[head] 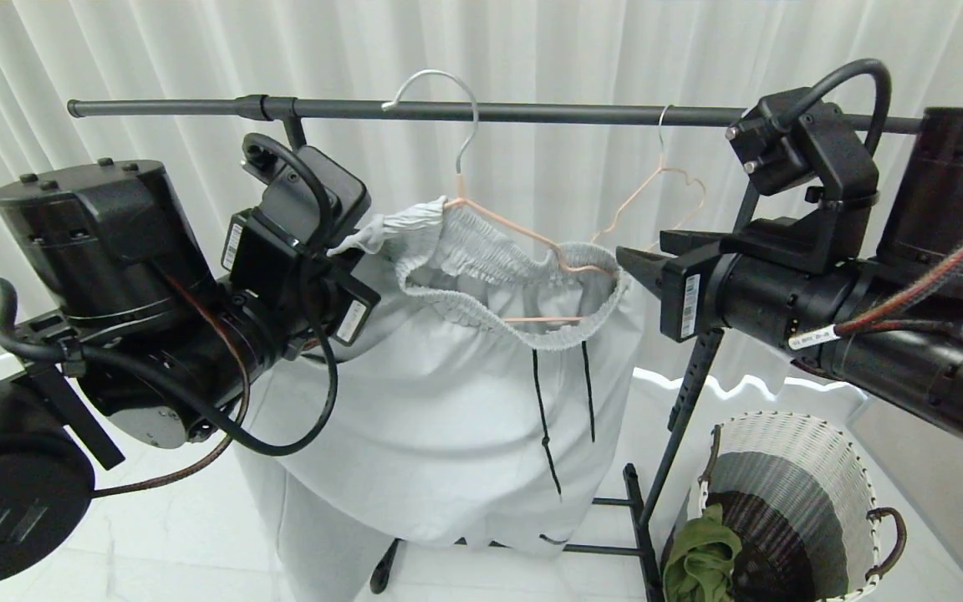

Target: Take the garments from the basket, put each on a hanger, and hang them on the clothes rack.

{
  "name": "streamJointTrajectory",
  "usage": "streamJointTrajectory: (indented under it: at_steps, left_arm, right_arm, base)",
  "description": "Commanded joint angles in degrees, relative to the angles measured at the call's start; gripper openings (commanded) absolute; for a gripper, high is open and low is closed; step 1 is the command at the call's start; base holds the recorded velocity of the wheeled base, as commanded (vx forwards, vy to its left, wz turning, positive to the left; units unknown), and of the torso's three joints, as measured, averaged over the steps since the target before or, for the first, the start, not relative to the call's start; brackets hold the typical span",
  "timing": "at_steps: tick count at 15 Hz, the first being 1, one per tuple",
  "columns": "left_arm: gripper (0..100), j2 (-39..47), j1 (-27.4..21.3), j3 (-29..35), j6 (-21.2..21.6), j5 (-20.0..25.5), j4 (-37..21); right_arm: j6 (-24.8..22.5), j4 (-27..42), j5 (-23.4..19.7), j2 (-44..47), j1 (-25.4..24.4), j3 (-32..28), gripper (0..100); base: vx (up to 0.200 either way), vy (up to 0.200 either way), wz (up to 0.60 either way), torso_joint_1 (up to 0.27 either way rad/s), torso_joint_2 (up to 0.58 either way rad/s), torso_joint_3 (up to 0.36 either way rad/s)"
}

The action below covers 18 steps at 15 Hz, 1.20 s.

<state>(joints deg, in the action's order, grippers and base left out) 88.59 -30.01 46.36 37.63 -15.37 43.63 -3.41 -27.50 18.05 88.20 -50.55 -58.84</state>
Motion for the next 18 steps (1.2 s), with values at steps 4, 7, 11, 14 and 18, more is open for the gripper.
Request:
streamJointTrajectory:
  at_steps: [4, 7, 11, 14, 18]
  left_arm:
    - [0, -0.35, -3.39, -0.13, -1.95, 0.87, 0.40]
    - [0, -0.87, -3.74, -0.31, -1.60, 5.62, 0.40]
    - [0, -0.87, -5.41, -0.39, -1.42, 6.41, 1.37]
    - [0, -0.35, -7.08, -0.39, -1.42, 6.50, 2.25]
    - [0, -0.43, -7.52, -0.57, -1.42, 6.58, 2.34]
  right_arm:
    - [-8.28, -0.27, -3.73, -1.54, -0.51, 0.92, 100]
    - [-12.67, -0.45, -6.89, -0.40, -0.16, -0.04, 100]
    - [-13.90, 0.08, -7.51, 1.01, 3.62, -3.29, 100]
    - [-14.16, 4.39, -10.41, 1.98, 4.50, -5.40, 100]
    - [-14.16, 15.29, -19.46, 2.15, 6.87, -12.96, 100]
  base:
    - [0.000, 0.000, 0.00, 0.000, 0.00, 0.000]
    - [0.000, 0.000, 0.00, 0.000, 0.00, 0.000]
    - [0.000, 0.000, 0.00, 0.000, 0.00, 0.000]
    - [0.000, 0.000, 0.00, 0.000, 0.00, 0.000]
    - [0.000, 0.000, 0.00, 0.000, 0.00, 0.000]
